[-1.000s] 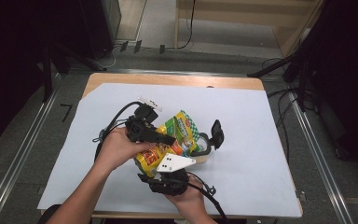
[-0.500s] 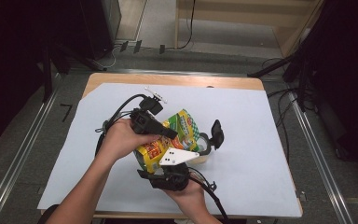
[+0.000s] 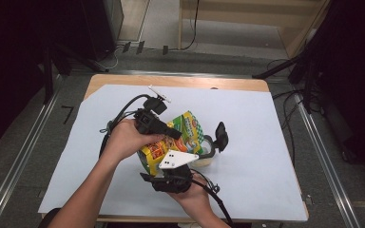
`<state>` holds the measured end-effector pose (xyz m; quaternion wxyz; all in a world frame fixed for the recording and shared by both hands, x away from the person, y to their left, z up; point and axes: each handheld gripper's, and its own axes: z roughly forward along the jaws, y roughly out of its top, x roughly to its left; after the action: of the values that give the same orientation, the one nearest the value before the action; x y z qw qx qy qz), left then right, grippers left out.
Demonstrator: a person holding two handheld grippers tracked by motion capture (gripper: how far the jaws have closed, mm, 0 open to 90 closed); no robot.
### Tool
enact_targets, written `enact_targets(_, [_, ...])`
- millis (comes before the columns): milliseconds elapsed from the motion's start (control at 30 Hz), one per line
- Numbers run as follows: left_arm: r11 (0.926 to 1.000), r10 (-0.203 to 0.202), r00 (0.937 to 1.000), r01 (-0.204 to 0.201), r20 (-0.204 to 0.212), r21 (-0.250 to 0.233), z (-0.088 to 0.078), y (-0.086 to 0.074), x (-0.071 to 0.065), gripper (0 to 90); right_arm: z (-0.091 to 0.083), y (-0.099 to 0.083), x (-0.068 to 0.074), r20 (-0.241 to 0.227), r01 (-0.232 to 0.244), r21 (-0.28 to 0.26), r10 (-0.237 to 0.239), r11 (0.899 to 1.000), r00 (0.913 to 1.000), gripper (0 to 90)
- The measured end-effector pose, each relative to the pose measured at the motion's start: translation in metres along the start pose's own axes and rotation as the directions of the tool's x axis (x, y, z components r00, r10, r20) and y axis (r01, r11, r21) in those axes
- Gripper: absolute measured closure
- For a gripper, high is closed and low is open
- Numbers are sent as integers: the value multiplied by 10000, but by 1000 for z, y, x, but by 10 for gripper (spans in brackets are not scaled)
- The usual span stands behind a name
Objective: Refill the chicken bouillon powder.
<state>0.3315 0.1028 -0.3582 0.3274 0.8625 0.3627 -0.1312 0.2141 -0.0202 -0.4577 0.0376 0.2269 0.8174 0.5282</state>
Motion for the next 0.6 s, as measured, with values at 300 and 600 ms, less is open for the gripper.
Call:
enact_targets(300, [9982, -64, 10000, 63, -12, -593, -4, 0, -6, 819, -2, 2, 1, 69, -335, -343, 338, 9989, 9994, 630])
enact_targets(600, [9973, -269, 9994, 282, 200, -676, -6, -1, -8, 729, -4, 3, -2, -126, -809, -704, 802, 9942, 9967, 634])
